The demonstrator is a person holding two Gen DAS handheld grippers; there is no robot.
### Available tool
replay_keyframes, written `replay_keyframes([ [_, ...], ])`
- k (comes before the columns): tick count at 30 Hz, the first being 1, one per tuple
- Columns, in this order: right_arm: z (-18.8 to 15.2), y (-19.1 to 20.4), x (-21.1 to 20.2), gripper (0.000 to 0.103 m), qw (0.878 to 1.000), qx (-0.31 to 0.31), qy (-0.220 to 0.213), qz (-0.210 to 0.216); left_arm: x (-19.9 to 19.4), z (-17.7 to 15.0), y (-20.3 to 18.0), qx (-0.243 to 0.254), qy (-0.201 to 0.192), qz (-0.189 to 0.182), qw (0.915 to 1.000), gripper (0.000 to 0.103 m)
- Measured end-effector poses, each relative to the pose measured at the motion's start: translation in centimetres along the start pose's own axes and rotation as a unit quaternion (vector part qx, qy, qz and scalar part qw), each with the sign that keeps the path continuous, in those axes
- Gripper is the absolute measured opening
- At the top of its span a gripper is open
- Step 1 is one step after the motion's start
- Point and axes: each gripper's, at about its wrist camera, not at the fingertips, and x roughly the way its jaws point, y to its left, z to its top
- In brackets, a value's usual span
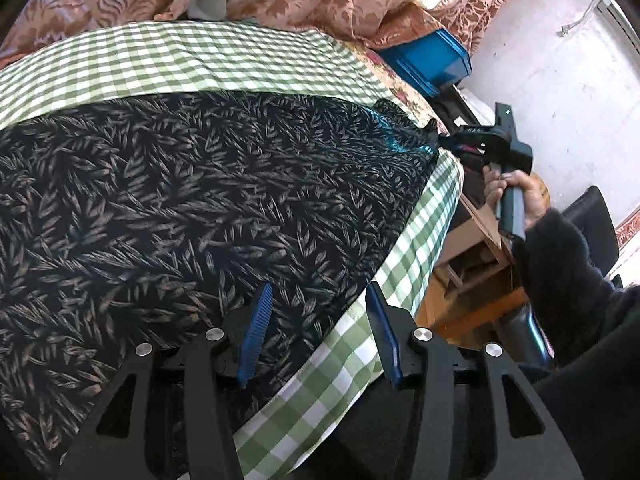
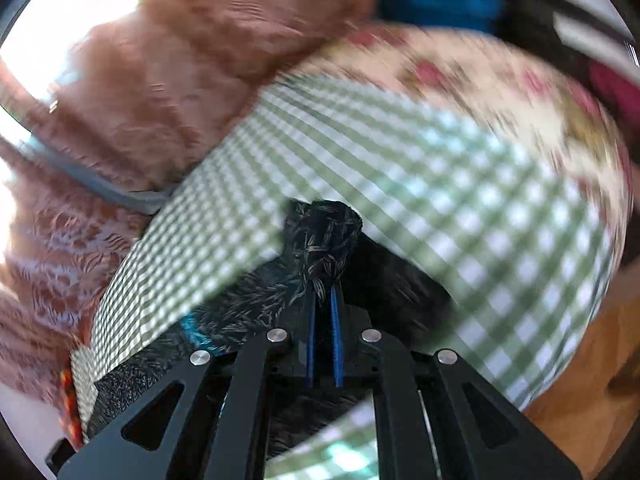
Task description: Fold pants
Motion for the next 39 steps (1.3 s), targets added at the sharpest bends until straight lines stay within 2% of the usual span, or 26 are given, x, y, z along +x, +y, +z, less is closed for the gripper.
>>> replay_keyframes([
  [3,-0.7,-1.3,0.6,0.009,1.0,0.018,0.005,0.008,0.7,-0.1,-0.2,0.01,0.01,0.009,0.9999,0.047],
  [7,-0.1,-2.9,0.5,0.028,0.999,0.05,-0.009,0.018,1.2,-0.3,-0.4,0.021,0.011,0.02,0.9995,0.046],
  [9,0.3,-3.3,0.3,0.028,0.998,0.054,-0.016,0.014,1.3,-0.2,-0.4,0.025,0.01,0.031,0.9991,0.026],
  [10,0.7,-3.2,0.3,0.028,0.998,0.053,-0.016,0.01,1.3,-0.3,-0.3,0.026,0.01,0.037,0.9989,0.021],
  [12,1.2,-2.8,0.2,0.019,0.999,0.044,-0.018,-0.001,1.2,-0.3,0.1,0.03,0.007,0.044,0.9986,0.0],
  [13,1.2,-2.6,0.3,0.009,0.999,0.038,-0.019,-0.007,1.0,-0.4,0.3,0.031,0.003,0.042,0.9986,0.0],
  [14,1.3,-2.4,0.3,0.008,0.999,0.033,-0.022,-0.012,0.8,-0.4,0.3,0.032,-0.003,0.036,0.9988,0.0],
  [19,1.5,-2.0,-1.7,0.007,0.999,0.023,-0.046,-0.009,-0.8,-0.5,0.4,0.041,-0.02,-0.011,0.9989,0.0],
  [26,0.3,-4.3,-1.8,0.006,0.997,0.054,-0.05,-0.03,-1.2,-0.9,0.4,0.03,-0.022,-0.044,0.9984,0.0],
  [30,0.2,-4.4,-0.4,0.007,0.997,0.033,-0.034,-0.064,-1.7,-1.0,1.1,0.02,-0.022,-0.033,0.999,0.0],
  [31,0.2,-4.1,-0.4,0.009,0.996,0.025,-0.038,-0.07,-1.9,-1.0,1.5,0.012,-0.021,-0.034,0.9991,0.0],
  [32,0.1,-3.9,-0.7,0.02,0.996,0.022,-0.043,-0.074,-2.2,-1.0,1.7,0.008,-0.024,-0.03,0.9992,0.0],
  [34,-0.1,-3.2,-1.9,0.033,0.995,0.014,-0.057,-0.08,-3.0,-1.1,2.0,-0.001,-0.038,-0.011,0.9992,0.0],
  [36,-0.5,-2.2,-2.8,0.033,0.997,0.004,-0.051,-0.054,-4.0,-1.0,2.3,-0.005,-0.051,0.01,0.9986,0.0],
  [38,-1.7,-0.7,-3.0,0.033,0.999,0.001,0.0,0.039,-4.6,-1.1,2.4,-0.001,-0.059,0.025,0.998,0.002],
  [39,-2.9,0.6,-2.7,0.033,0.995,-0.007,0.037,0.094,-4.9,-1.1,2.4,0.001,-0.061,0.037,0.9974,0.015],
])
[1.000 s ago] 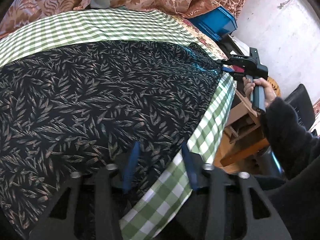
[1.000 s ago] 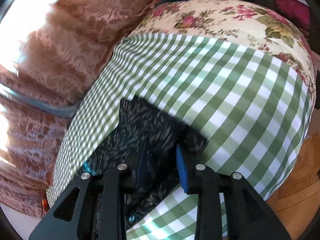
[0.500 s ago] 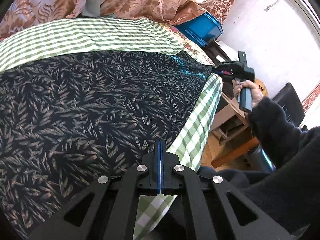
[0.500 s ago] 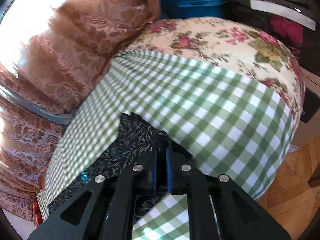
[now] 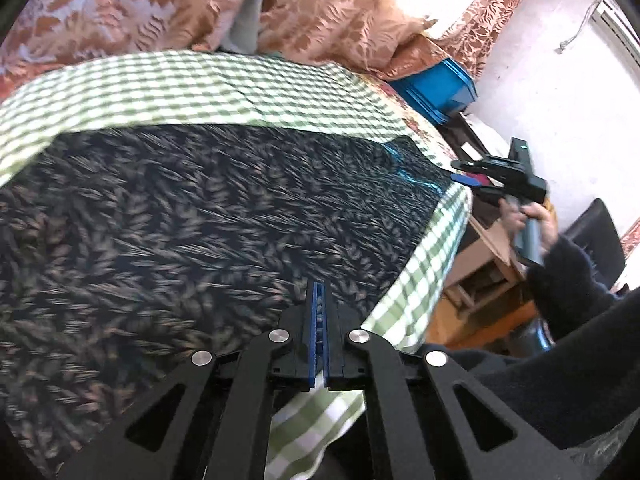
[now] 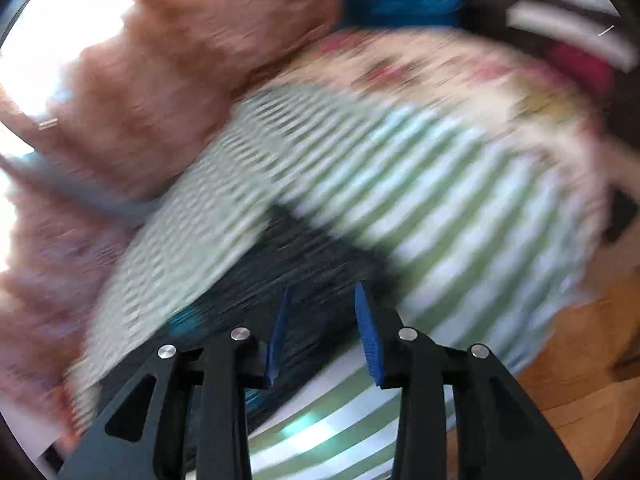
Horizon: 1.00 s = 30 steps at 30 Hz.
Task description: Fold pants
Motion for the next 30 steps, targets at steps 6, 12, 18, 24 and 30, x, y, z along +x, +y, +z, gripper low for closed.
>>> replay_keyframes([
  [6,-6.7,4.6,4.2,0.033,0.985,-0.024,0.143,0.096,-0.6,-0.5,1.3,0.002,0.001,0.025,0.9997,0.036],
  [12,-9.3,4.9,6.8,0.033,0.978,0.004,0.175,0.11,-1.0,-1.9,2.1,0.001,0.005,0.036,0.9993,0.036],
  [18,-9.7,5.1,7.5,0.033,0.978,0.013,0.178,0.106,-1.1,-2.5,2.0,0.002,0.005,0.034,0.9994,0.043],
  [24,-10.4,6.4,8.8,0.006,0.98,-0.01,0.181,0.086,-0.6,-2.2,1.6,0.014,0.014,0.029,0.9994,0.043],
  [30,-10.5,8.2,6.0,0.004,0.975,-0.101,0.181,0.075,-0.9,-3.3,1.4,0.036,0.039,0.02,0.9984,0.037],
])
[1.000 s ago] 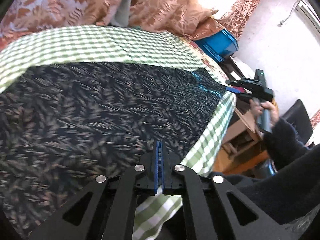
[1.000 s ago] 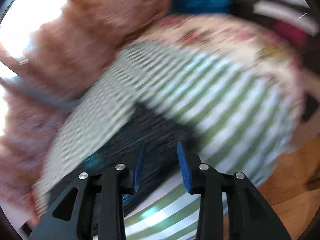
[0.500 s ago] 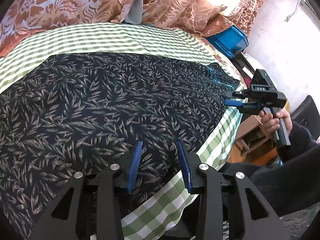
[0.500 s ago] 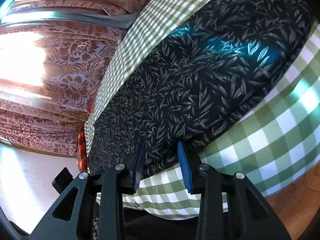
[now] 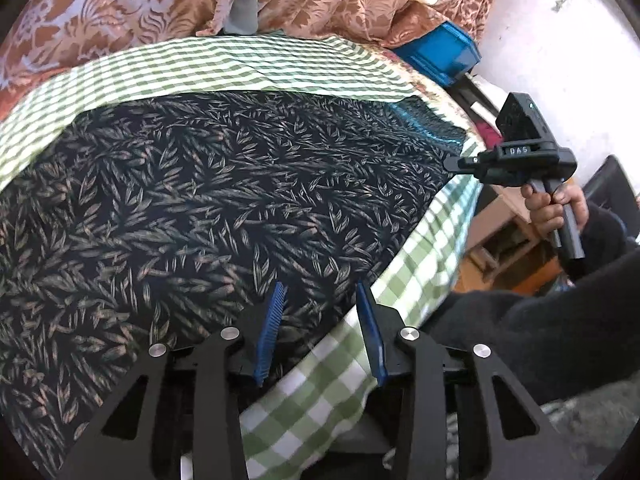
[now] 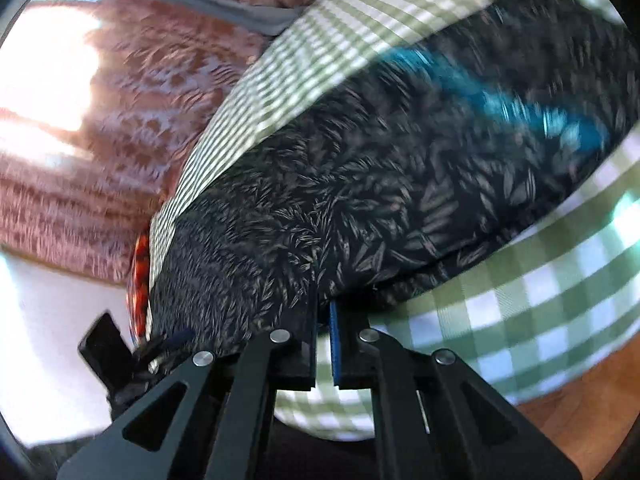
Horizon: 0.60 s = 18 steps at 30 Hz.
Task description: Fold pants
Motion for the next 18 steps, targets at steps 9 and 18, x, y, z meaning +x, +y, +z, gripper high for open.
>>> replay_keyframes([
  [9,0.3,-1.0,1.1,0.022,0.998,-0.019,0.046,-0.032,-2.9,0.1,4.9,-0.119,-0.059,0.014,0.9911,0.037],
  [18,5.2,9.8,2.5,0.043,0.985,-0.168,0.036,0.006,-4.9,-2.6,6.1,-0.15,-0.073,0.033,0.9855,0.037],
])
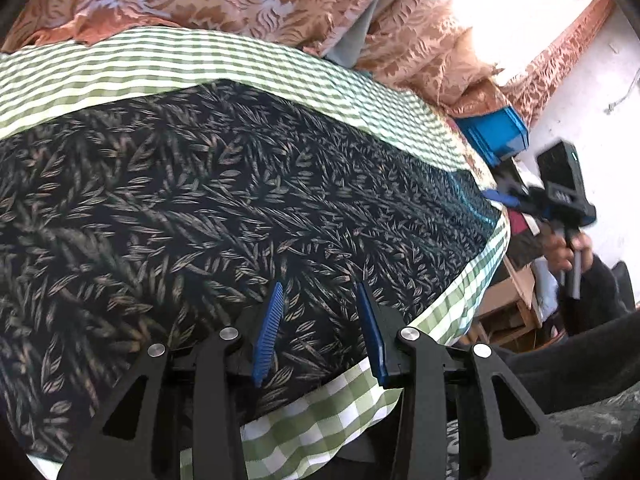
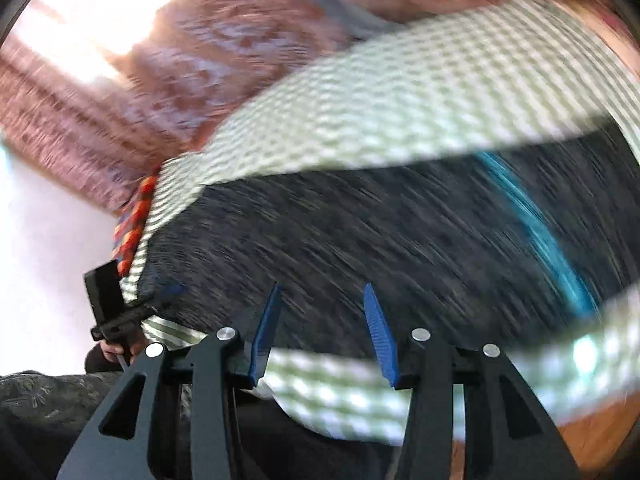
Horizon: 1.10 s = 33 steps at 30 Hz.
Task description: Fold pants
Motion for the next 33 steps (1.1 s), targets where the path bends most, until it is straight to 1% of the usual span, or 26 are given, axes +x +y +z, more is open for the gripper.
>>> replay_keyframes([
  [2,2.7,2.1,3.4,0.043,0.999,-0.036,0.013,0.015,-0.4,0.0,0.1,-0.002,-0.007,0.005,1.0,0.037],
  [3,4.6,3.6,5.9,0.043,0.998,-0.058,0.02,0.029,-0.6,0.0,0.1,-0.002,-0.009,0.013,0.9999,0.037],
  [5,7.1,5.6,9.5,0.041,0.994,-0.086,0.036,0.051,-1.1,0.1,0.1,0.004,-0.014,0.029,0.9995,0.037],
  [6,8.7,7.2,12.2,0.041,0.992,-0.106,0.045,0.054,-1.4,0.1,0.1,0.004,-0.016,0.031,0.9994,0.037],
  [9,11.5,9.8,18.1,0.041,0.986,-0.136,0.075,0.054,-2.1,-0.1,0.5,-0.002,-0.02,0.038,0.9991,0.037],
  [10,12.7,10.8,20.6,0.041,0.984,-0.142,0.092,0.055,-2.3,-0.3,0.8,-0.008,-0.022,0.038,0.999,0.037],
  [12,13.7,12.2,24.3,0.042,0.978,-0.153,0.125,0.066,-2.8,-0.7,1.5,-0.021,-0.023,0.033,0.999,0.037],
  [13,14.0,12.5,25.4,0.044,0.977,-0.157,0.134,0.061,-2.9,-1.0,1.8,-0.026,-0.024,0.031,0.9989,0.037],
  [15,14.3,13.2,28.3,0.046,0.971,-0.17,0.16,0.056,-3.0,-1.2,2.1,-0.032,-0.025,0.027,0.9988,0.037],
  [17,13.9,13.6,30.1,0.046,0.964,-0.184,0.184,0.051,-3.1,-1.3,2.1,-0.033,-0.026,0.026,0.9988,0.037],
  [18,13.6,13.9,30.9,0.046,0.96,-0.197,0.192,0.043,-3.1,-1.3,2.1,-0.033,-0.026,0.025,0.9988,0.037],
  [19,13.3,14.0,30.9,0.043,0.958,-0.21,0.192,0.039,-3.1,-1.3,2.1,-0.033,-0.026,0.025,0.9988,0.037],
  [20,13.0,14.3,30.9,0.021,0.955,-0.222,0.192,0.038,-3.2,-1.3,2.1,-0.034,-0.026,0.024,0.9988,0.037],
  [21,12.8,14.6,30.8,0.018,0.953,-0.23,0.194,0.036,-3.2,-1.3,2.0,-0.035,-0.027,0.025,0.9987,0.037],
  [22,12.2,15.1,30.2,0.016,0.951,-0.249,0.183,0.027,-3.3,-1.3,2.0,-0.036,-0.027,0.026,0.9986,0.037],
  [23,11.9,15.6,29.5,0.015,0.949,-0.266,0.168,0.02,-3.4,-1.3,2.0,-0.038,-0.028,0.027,0.9985,0.037],
  [25,12.4,16.1,27.9,0.015,0.956,-0.266,0.121,0.015,-3.5,-1.6,2.4,-0.044,-0.028,0.029,0.9982,0.037],
  [27,12.7,15.8,27.7,0.014,0.961,-0.259,0.095,-0.003,-3.0,-2.0,2.9,-0.05,-0.015,0.038,0.9979,0.037],
  [28,12.5,15.5,28.7,0.014,0.962,-0.255,0.098,-0.016,-2.8,-2.2,3.0,-0.052,-0.014,0.04,0.9978,0.037],
  [30,11.1,15.1,30.9,0.014,0.955,-0.27,0.111,-0.048,-2.9,-2.4,2.9,-0.056,-0.016,0.043,0.9974,0.037],
  [31,10.5,14.9,31.0,0.015,0.955,-0.276,0.096,-0.05,-3.1,-2.4,2.8,-0.055,-0.014,0.046,0.9973,0.037],
  [32,10.4,14.9,30.9,0.015,0.958,-0.27,0.09,-0.046,-3.3,-2.4,2.8,-0.057,-0.015,0.046,0.9972,0.037],
  [33,10.5,14.4,30.6,0.016,0.964,-0.25,0.086,-0.034,-3.9,-2.5,2.8,-0.067,-0.02,0.041,0.9967,0.037],
])
